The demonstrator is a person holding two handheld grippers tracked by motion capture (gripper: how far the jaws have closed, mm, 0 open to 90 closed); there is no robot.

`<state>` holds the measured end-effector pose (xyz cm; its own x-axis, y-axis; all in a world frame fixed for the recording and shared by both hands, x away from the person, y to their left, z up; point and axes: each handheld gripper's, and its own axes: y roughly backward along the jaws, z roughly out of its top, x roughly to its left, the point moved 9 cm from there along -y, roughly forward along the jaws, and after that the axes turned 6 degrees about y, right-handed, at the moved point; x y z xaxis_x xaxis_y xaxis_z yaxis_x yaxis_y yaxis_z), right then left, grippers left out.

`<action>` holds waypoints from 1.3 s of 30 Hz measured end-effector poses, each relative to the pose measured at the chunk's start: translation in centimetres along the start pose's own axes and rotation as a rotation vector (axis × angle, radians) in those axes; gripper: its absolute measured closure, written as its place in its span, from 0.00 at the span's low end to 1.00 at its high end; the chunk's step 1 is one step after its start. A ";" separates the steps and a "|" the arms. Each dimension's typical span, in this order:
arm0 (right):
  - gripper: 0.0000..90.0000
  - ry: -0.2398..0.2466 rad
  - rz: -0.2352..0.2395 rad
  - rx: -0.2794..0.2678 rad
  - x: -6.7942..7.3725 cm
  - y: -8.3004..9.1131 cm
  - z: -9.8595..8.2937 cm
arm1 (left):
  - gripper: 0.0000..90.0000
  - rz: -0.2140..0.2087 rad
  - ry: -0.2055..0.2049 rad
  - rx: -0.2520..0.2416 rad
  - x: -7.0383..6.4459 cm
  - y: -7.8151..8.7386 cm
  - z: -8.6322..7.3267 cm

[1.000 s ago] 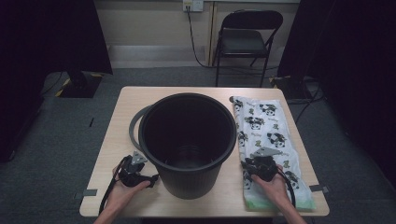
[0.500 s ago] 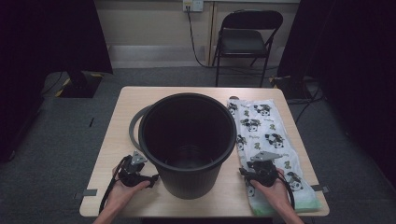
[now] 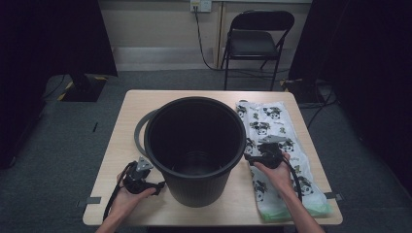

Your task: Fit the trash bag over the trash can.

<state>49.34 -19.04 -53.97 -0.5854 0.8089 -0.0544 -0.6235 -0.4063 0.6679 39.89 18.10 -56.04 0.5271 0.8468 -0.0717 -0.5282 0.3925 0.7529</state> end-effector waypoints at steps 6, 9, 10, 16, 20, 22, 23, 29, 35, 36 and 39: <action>0.29 0.001 -0.037 0.017 -1.2 -2.6 0.8 | 0.14 0.001 -0.005 -0.002 0.1 0.0 0.0; 0.35 -0.011 -0.038 0.027 -1.6 -3.4 1.3 | 0.14 0.002 -0.002 -0.004 0.0 0.0 0.0; 0.37 -0.016 -0.044 0.025 -1.8 -3.6 1.4 | 0.14 0.002 -0.002 -0.004 0.1 0.0 0.0; 0.71 -0.015 -0.045 0.036 -2.2 -3.6 1.1 | 0.16 0.001 0.001 0.004 0.0 0.2 -0.1; 0.91 -0.024 -0.041 0.031 -2.2 -3.2 0.7 | 0.18 -0.012 0.020 0.016 0.0 0.3 0.0; 0.99 -0.032 -0.032 0.027 -2.1 -3.0 0.6 | 0.20 -0.023 0.033 0.019 0.0 0.5 0.0; 1.00 -0.031 -0.035 0.028 -2.0 -2.9 0.5 | 0.22 -0.032 0.047 0.013 0.0 0.5 0.0; 1.00 -0.022 -0.016 0.001 -1.1 -2.1 0.7 | 0.24 -0.041 0.074 -0.012 0.1 0.9 0.4; 1.00 -0.008 0.018 -0.036 -0.1 -0.8 1.5 | 0.26 -0.047 0.084 -0.075 -0.1 1.6 1.4; 1.00 -0.006 0.027 -0.043 0.1 -0.6 1.7 | 0.26 -0.048 0.082 -0.080 -0.1 1.7 1.5; 1.00 -0.007 0.049 -0.068 0.5 0.1 2.4 | 0.27 -0.046 0.094 -0.112 0.0 2.2 2.3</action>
<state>50.25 -17.62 -52.18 -0.6123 0.7904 -0.0177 -0.6285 -0.4731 0.6173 40.19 18.13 -52.89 0.4906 0.8547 -0.1699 -0.5784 0.4652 0.6701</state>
